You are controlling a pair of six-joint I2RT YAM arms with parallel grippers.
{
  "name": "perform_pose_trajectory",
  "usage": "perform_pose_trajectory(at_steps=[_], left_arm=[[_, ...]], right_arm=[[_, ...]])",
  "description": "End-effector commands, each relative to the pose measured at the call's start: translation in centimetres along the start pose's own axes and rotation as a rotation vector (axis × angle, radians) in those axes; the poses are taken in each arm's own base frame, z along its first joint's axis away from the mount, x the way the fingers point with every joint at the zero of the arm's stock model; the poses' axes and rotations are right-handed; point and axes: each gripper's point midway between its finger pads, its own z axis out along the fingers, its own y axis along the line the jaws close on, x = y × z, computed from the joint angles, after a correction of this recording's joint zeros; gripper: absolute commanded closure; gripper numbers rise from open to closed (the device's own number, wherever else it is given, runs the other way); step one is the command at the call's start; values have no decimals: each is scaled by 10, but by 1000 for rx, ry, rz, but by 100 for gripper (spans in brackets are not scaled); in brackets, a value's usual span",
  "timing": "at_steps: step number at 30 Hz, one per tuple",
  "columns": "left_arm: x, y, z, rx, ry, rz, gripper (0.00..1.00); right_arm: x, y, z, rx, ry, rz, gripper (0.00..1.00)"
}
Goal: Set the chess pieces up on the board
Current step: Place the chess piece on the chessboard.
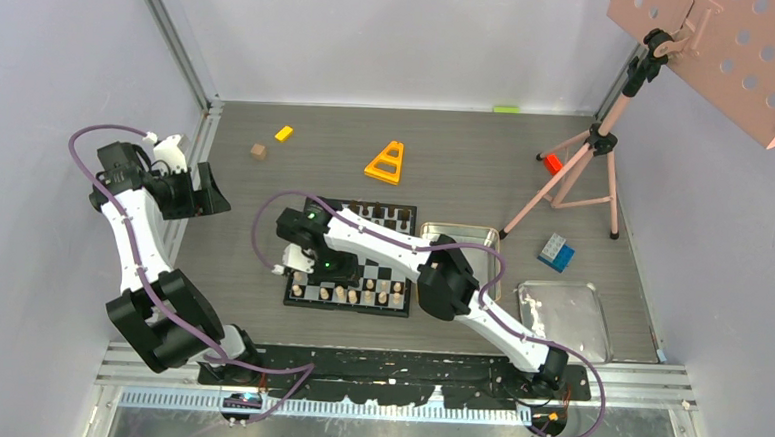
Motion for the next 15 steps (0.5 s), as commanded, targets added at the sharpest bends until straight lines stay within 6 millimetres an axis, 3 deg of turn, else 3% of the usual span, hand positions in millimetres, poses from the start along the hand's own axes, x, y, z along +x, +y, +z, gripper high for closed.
perform_pose_trajectory(at_steps=[1,8,15], left_arm=[[0,-5,-7,5,-21,18,18],[0,-5,-7,7,-20,18,18],[0,-5,-6,9,-20,16,18]], right_arm=[[-8,-4,-19,27,-59,8,77],[-9,-5,-20,30,-67,18,60],[-11,-11,-30,53,-103,40,57]])
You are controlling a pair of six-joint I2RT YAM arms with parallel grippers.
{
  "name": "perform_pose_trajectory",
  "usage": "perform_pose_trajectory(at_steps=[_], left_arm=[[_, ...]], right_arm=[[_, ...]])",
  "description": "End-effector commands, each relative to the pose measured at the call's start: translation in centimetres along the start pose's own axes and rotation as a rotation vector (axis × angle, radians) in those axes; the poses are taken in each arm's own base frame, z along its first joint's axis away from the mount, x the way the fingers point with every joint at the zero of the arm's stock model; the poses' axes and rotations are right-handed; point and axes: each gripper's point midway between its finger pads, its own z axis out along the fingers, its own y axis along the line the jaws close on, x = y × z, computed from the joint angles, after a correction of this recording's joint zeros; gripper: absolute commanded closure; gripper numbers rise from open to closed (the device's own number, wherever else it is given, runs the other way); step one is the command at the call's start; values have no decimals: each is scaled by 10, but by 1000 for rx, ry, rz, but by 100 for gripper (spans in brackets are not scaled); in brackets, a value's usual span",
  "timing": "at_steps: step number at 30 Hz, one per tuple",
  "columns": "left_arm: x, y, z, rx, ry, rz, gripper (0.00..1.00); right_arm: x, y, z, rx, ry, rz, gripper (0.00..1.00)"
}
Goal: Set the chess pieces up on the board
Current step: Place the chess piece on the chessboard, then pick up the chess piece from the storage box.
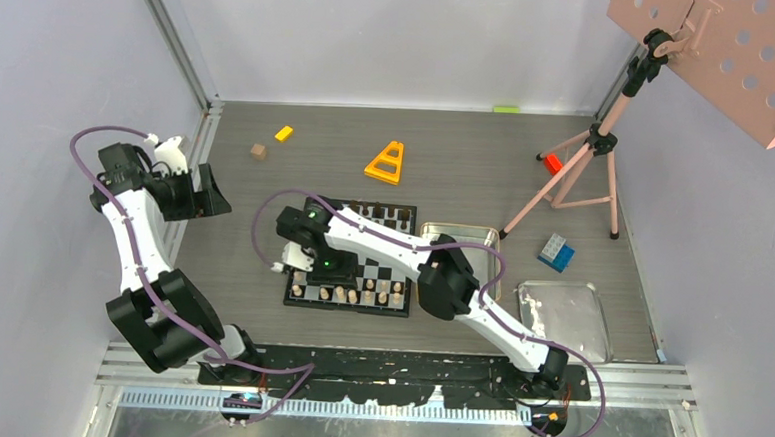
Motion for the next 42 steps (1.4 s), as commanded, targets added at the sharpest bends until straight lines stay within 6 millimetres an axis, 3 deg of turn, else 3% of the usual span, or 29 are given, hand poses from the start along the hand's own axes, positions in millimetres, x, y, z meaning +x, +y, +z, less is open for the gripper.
perform_pose_trajectory(at_steps=[1,14,16,20,25,27,30,31,32,33,34,35,36,37,38,39,42], left_arm=[[-3,-5,-7,7,-28,18,18],[-10,-8,-6,27,-42,-8,18],[-13,-10,-6,42,-53,-10,18],[-18,-14,-6,65,-72,-10,18],[-21,-21,-6,107,-78,-25,18],[-23,-27,-6,136,-83,-25,19],[-24,-37,-6,180,-87,-12,19],[-24,-42,-4,192,-84,1,19],[-24,-47,-3,204,-83,18,20],[-23,-54,-1,221,-79,36,20],[-22,-62,1,240,-75,61,20],[-21,-72,3,260,-69,90,20],[-20,-82,6,282,-63,121,20],[-19,-94,8,307,-58,158,20],[-17,-111,11,344,-49,207,20],[-16,-123,14,368,-41,238,20],[-14,-150,21,432,-25,296,20]], right_arm=[[-11,-10,-34,51,-104,29,57],[-17,-27,-86,30,-306,159,56],[-14,-37,-100,9,-362,212,56],[-9,-38,-131,-66,-471,262,52],[4,-41,-146,-100,-518,303,51],[22,-46,-137,-96,-488,342,52],[55,-65,-145,-57,-510,416,53],[68,-64,-132,-72,-475,443,53],[81,-73,-142,-43,-508,470,53],[94,-71,-129,-59,-474,492,53],[108,-79,-138,-29,-503,511,53],[122,-74,-122,-50,-462,531,53],[135,-82,-127,-19,-490,541,53],[148,-75,-112,-39,-456,553,52],[158,-80,-115,-4,-483,542,52],[172,-76,-99,-15,-450,554,51],[189,-78,-85,38,-457,488,48]])
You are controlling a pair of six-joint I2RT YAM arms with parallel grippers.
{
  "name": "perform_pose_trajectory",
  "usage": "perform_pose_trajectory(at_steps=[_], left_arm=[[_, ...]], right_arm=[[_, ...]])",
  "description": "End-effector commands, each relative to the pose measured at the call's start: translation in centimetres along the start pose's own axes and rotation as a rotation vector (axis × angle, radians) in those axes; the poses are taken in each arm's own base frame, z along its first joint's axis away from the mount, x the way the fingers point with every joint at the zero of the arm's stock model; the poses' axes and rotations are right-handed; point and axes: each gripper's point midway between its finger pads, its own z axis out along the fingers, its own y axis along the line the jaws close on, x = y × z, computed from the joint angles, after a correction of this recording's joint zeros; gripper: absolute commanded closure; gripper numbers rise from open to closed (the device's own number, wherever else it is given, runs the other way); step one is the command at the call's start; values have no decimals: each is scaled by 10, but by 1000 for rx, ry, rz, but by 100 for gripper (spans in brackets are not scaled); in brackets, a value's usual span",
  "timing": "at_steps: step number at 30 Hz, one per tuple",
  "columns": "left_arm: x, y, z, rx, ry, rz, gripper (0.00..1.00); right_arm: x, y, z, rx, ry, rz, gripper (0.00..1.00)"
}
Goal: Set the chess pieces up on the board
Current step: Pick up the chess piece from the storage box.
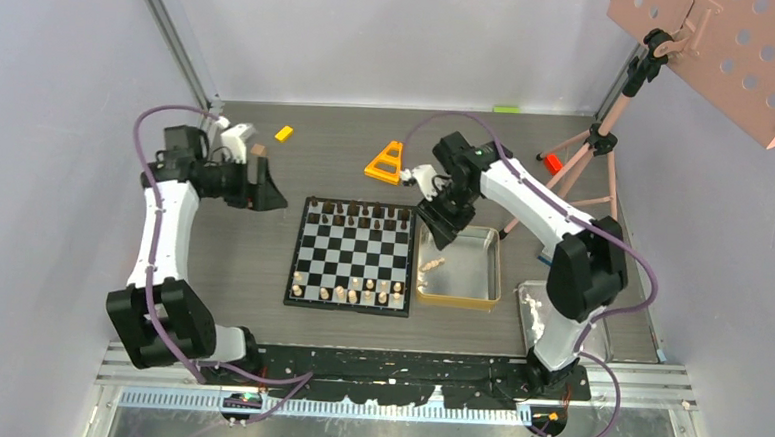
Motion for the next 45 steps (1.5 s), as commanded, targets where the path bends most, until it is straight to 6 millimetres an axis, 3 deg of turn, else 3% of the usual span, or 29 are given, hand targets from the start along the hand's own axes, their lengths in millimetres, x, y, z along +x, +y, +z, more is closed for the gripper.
perform_pose_trajectory(at_steps=[1,5,16,37,45], left_arm=[[-18,-43,13,108,-37,145,20],[-26,-49,24,137,-29,122,20],[-32,-32,40,108,2,81,20],[-32,-11,55,76,56,91,19],[-31,-9,57,75,65,85,19]], right_arm=[[7,-12,0,55,-91,-148,47],[18,-20,17,32,-74,-218,44],[21,-30,58,-26,-52,-372,42],[42,-19,93,-140,6,-464,43],[42,-15,99,-148,13,-472,51]])
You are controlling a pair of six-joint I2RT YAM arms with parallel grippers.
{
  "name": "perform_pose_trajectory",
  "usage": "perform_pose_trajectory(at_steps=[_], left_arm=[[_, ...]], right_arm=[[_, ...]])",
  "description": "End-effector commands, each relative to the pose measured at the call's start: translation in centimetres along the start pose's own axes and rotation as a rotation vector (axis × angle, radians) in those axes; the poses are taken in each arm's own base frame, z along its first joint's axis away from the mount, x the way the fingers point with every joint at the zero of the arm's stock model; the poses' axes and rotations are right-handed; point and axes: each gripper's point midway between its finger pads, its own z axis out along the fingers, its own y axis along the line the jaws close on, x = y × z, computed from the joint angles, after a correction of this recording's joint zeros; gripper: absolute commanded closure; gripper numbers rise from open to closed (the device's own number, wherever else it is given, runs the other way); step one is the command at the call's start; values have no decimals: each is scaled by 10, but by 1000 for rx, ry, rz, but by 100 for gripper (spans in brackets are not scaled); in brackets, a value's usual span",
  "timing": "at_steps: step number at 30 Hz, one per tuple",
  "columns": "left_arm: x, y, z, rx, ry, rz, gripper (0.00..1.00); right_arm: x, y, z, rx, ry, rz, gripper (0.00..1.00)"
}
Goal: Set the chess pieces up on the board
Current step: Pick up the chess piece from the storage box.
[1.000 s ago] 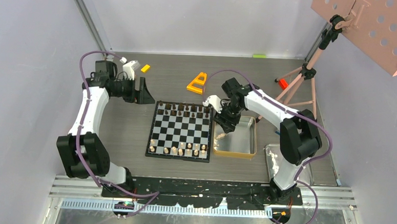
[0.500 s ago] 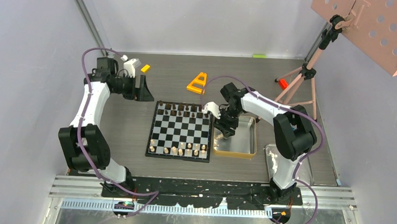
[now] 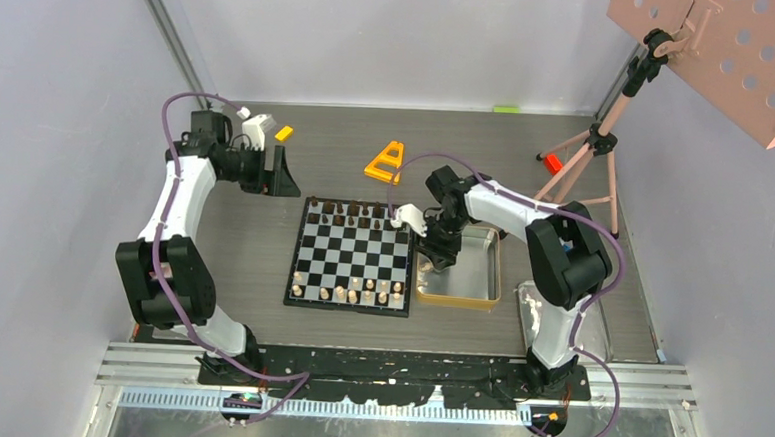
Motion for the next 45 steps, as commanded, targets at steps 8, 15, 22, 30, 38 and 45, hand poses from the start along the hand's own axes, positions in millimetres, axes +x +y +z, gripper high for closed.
perform_pose_trajectory(at_steps=[8,15,22,30,38,45], left_arm=[[-15,-3,-5,4,-32,58,19],[-15,-11,-4,27,-38,102,19],[-9,-35,10,101,-20,150,19],[-12,-112,33,327,-12,230,24],[-15,-198,58,542,57,189,31],[-15,-245,82,675,201,52,38]], right_arm=[[11,9,3,0,48,-4,64],[24,13,-12,20,80,67,82],[23,20,-31,42,27,145,89],[-15,26,-79,67,-154,203,93],[-74,36,-128,50,-394,220,98],[-96,35,-154,95,-508,236,99]])
